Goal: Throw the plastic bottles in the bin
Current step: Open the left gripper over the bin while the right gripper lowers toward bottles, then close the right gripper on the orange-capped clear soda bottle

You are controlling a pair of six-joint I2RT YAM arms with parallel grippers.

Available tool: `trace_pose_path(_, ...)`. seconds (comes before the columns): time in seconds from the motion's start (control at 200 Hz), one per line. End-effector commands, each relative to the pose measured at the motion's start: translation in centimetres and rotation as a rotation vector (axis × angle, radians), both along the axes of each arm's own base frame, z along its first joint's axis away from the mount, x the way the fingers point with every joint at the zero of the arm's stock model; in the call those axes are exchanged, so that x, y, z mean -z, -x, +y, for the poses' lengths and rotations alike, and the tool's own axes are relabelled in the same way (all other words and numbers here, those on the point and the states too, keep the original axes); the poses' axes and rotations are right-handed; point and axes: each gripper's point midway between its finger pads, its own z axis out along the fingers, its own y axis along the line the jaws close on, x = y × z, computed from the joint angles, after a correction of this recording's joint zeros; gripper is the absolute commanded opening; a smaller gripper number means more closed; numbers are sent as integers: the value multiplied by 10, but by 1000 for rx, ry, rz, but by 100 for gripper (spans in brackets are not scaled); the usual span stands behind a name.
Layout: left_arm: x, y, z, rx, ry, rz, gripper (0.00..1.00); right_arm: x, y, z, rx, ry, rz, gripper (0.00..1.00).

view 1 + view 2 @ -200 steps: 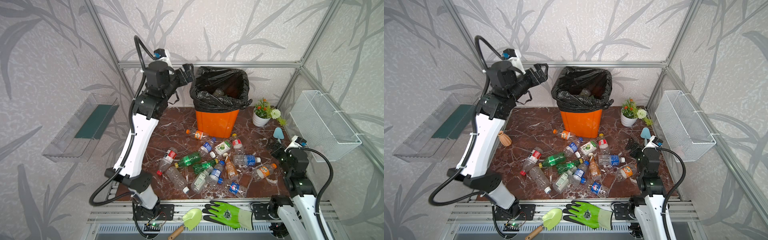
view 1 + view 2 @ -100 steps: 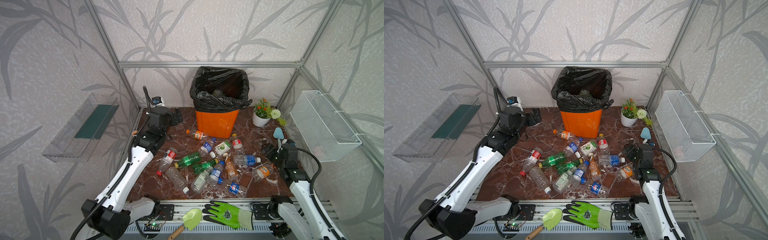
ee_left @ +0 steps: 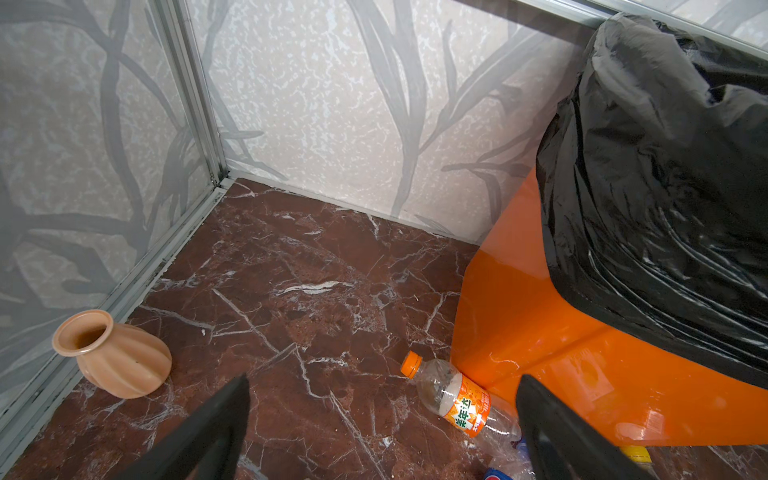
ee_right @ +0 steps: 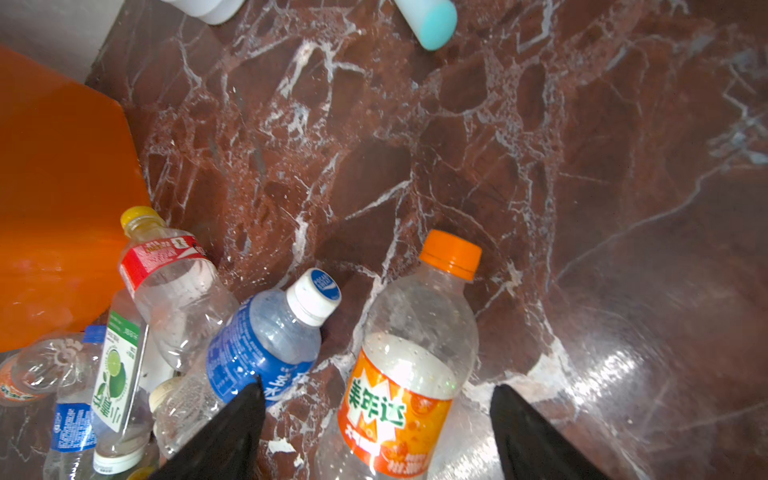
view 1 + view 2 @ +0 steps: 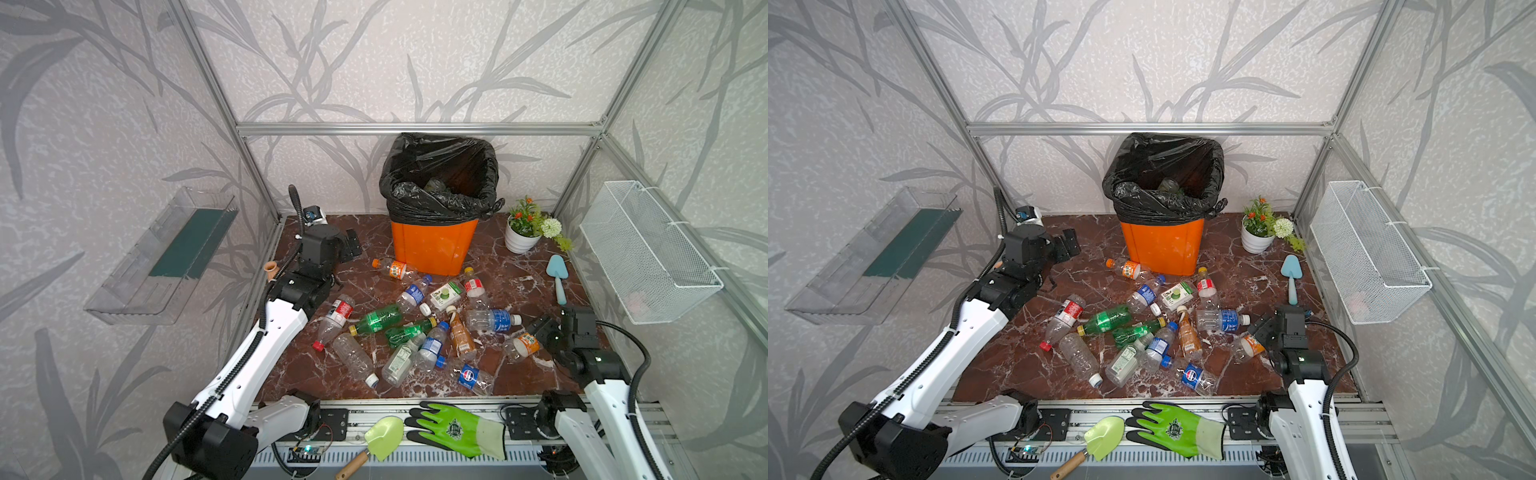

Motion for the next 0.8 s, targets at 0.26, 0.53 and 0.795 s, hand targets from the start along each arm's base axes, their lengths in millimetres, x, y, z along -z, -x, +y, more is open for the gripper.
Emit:
trace_pose_path(0.26,1,-2,11,-28,3,-20,99,33,7,6,-2,-44,95,83)
trace_pose_path(0.53,4,1,17,-48,12,-19,99,48,-9,9,-28,-54,96,79)
trace_pose_path(0.795,4,2,20,-64,26,-19,99,61,-15,13,-38,-77,105,70)
